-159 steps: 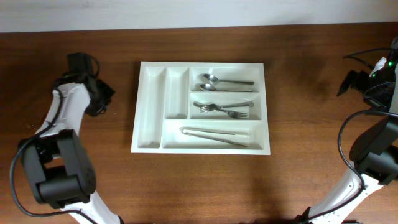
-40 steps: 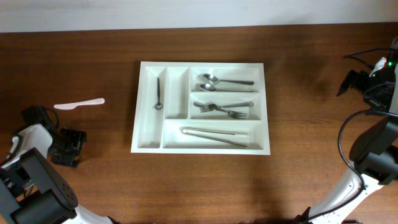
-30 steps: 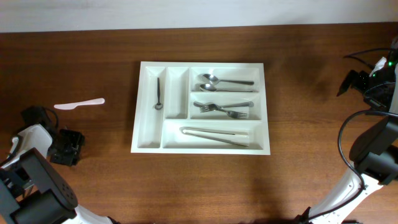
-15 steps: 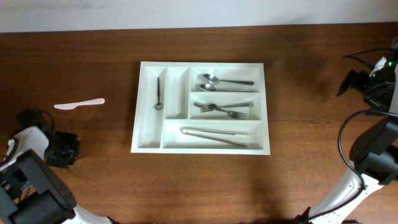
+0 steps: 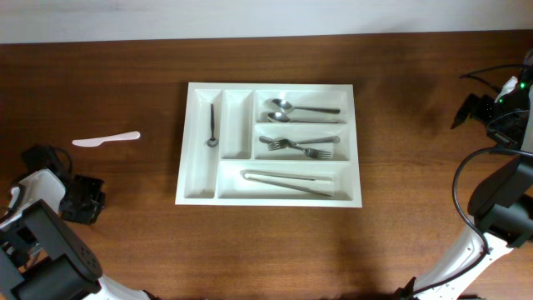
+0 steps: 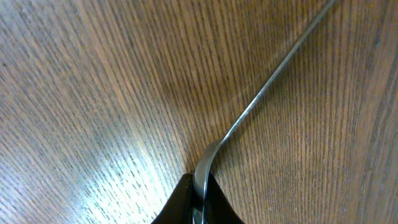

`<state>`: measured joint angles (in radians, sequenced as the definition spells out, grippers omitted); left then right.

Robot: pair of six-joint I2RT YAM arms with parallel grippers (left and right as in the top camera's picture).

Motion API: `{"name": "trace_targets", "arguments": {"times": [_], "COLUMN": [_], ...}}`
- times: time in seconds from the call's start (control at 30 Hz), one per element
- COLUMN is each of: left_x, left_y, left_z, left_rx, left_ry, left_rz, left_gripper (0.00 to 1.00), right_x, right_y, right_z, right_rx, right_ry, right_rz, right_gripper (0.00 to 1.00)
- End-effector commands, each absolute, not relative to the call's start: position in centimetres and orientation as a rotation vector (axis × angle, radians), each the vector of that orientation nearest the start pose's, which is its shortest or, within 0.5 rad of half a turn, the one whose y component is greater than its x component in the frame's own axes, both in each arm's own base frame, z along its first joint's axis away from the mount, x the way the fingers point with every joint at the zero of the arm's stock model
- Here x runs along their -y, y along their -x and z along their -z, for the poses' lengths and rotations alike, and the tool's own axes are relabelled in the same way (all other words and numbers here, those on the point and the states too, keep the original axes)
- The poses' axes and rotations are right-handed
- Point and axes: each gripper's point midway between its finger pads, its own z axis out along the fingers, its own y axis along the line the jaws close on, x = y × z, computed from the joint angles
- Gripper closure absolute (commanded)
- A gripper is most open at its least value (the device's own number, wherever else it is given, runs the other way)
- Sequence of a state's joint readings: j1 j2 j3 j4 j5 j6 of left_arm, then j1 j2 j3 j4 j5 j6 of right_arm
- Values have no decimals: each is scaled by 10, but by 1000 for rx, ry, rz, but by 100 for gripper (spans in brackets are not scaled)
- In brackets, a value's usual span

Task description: Pack container

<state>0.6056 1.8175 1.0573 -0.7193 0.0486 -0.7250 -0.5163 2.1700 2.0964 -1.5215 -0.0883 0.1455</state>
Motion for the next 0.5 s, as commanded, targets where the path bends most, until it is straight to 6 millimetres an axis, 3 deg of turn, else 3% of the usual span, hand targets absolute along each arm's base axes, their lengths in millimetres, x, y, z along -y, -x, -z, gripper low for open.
{"name": "trace_targets", "arguments": {"times": [0.0, 0.23, 0.33, 0.43, 0.47], "left_x": [-179, -167, -134, -98, -76], "left_y": [-273, -300, -318, -327, -332], "left_z": [-8, -63, -90, -100, -101], "left_rx": [-2442, -2479, -2539, -2584, -2616], "left_ry": [1783, 1380, 1080, 918, 836], "left_rz": [88, 94, 90, 114, 133], "left_gripper": [94, 94, 93, 93, 93], "right_x": [189, 189, 189, 189, 189], "right_y": [-369, -369, -369, -369, -369], "right_z": [-142, -142, -142, -142, -142], "right_rx": [-2945, -2945, -2945, -2945, -2945], "right_ry": [-990, -990, -990, -990, -990], "right_rz": [-139, -139, -139, -139, -139], "right_gripper": [1, 1, 1, 1, 2]}}
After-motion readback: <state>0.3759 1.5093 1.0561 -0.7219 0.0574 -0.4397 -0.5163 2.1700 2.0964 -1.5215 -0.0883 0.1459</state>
